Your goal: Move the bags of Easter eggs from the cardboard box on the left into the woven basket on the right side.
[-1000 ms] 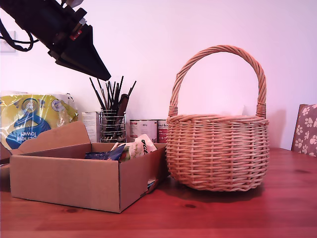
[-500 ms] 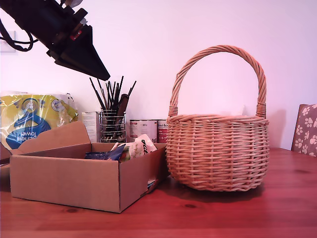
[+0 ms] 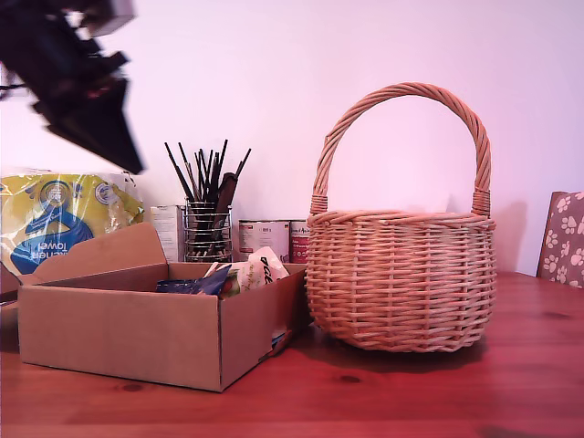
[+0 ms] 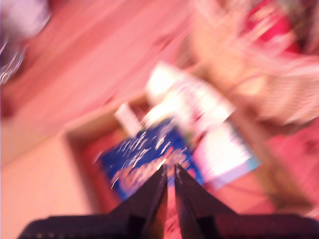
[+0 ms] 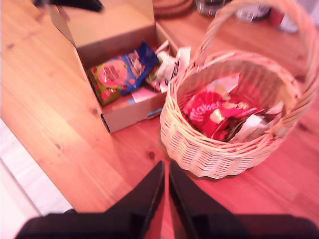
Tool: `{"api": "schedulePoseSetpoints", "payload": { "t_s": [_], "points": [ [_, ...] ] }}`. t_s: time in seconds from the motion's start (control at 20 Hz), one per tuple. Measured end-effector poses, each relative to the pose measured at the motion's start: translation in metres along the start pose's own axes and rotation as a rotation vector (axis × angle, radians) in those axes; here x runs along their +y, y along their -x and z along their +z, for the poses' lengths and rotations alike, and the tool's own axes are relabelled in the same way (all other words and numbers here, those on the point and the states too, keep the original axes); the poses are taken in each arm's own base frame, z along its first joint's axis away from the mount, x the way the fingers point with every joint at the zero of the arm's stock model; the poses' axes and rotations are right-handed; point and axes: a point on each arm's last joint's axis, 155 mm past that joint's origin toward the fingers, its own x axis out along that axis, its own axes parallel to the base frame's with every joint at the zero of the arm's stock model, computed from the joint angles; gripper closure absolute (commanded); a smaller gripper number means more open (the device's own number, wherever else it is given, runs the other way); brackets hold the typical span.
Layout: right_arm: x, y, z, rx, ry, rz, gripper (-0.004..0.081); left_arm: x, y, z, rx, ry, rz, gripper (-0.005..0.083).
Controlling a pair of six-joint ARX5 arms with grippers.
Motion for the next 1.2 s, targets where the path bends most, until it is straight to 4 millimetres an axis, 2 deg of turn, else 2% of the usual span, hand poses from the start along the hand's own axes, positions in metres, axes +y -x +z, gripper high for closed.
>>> {"api": "schedulePoseSetpoints", "payload": {
  "t_s": [0.05,0.1,0.25,0.55,0.75,0.9,1.05,1.2],
  "points": [
    [0.002,-0.005,0.001,0.004,-0.002,0.021,0.0771,0.000,0.000,-0.003,0.012,0.018,-0.001,-0.0010],
    [0.004,-0.010,0.002,0.011,-0.005,0.038,0.0771,-0.001,0.000,-0.005,0.022,0.023,0.001,0.0041],
    [0.004,-0.022,0.008,0.009,-0.005,0.060,0.0771,-0.006,-0.002,-0.004,0.025,0.058,0.001,0.0044],
    [0.003,-0.022,0.019,-0.034,0.005,0.057,0.0771,-0.017,-0.009,-0.004,0.051,0.122,0.035,0.0041],
    [0.003,-0.022,0.019,-0.035,0.005,0.057,0.0772,-0.019,-0.039,-0.030,0.180,0.195,0.052,0.0041],
    [0.003,-0.022,0.019,-0.035,0.006,0.057,0.0772,-0.012,-0.063,-0.050,0.300,0.249,0.092,0.0041],
    [0.003,-0.022,0.019,-0.034,0.006,0.057,0.0772,0.001,-0.073,-0.052,0.351,0.262,0.159,0.0041],
    [0.003,-0.022,0.019,-0.035,0.006,0.057,0.0772,0.004,-0.084,-0.049,0.381,0.273,0.163,0.0041]
  ]
}}
